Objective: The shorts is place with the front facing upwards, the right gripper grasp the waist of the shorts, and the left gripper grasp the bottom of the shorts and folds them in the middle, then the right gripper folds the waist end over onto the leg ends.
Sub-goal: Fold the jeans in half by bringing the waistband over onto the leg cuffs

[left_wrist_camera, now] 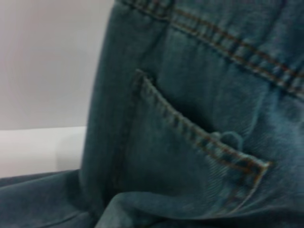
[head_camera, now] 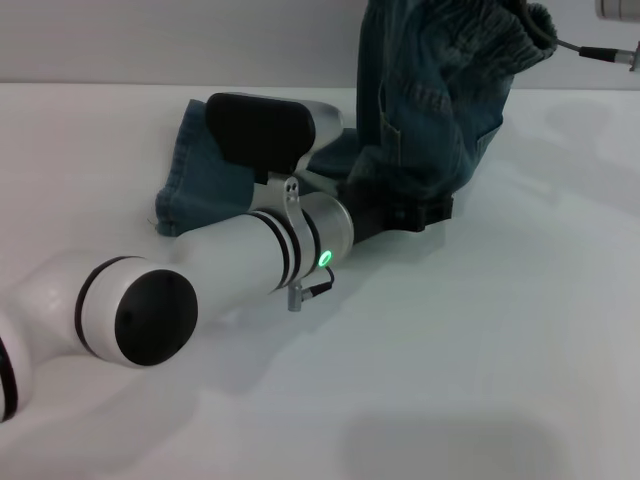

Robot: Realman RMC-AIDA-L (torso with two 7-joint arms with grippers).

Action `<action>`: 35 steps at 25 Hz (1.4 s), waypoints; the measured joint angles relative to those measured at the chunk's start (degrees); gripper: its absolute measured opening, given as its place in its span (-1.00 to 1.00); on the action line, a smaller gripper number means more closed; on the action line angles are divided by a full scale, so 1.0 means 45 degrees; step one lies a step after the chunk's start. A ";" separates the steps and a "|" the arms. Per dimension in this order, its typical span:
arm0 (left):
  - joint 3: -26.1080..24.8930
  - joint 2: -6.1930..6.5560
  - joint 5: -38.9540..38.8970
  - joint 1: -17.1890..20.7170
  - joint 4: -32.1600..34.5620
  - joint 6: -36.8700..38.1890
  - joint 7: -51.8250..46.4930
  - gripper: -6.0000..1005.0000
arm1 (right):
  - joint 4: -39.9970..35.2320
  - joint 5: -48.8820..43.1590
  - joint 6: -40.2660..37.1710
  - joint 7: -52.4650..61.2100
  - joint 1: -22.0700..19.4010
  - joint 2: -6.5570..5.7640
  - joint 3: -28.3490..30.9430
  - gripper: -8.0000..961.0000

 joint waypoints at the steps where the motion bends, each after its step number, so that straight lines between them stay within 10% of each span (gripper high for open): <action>1: 0.0046 -0.0006 -0.0004 -0.0030 -0.0015 0.0003 0.0000 0.65 | 0.0000 0.0000 0.0000 0.0000 0.0000 0.0000 0.0000 -0.88; 23: 0.1474 -0.0026 -0.0197 -0.0907 -0.0497 -0.0121 -0.0014 0.65 | -0.0419 -0.0333 -0.0199 -0.0084 0.0432 -0.0043 -0.0297 -0.88; 35: -0.0144 0.0194 0.0236 0.0808 -0.0942 -0.0432 0.0353 0.65 | -0.0452 -0.0341 0.0055 -0.0118 0.0056 -0.0053 -0.0274 -0.87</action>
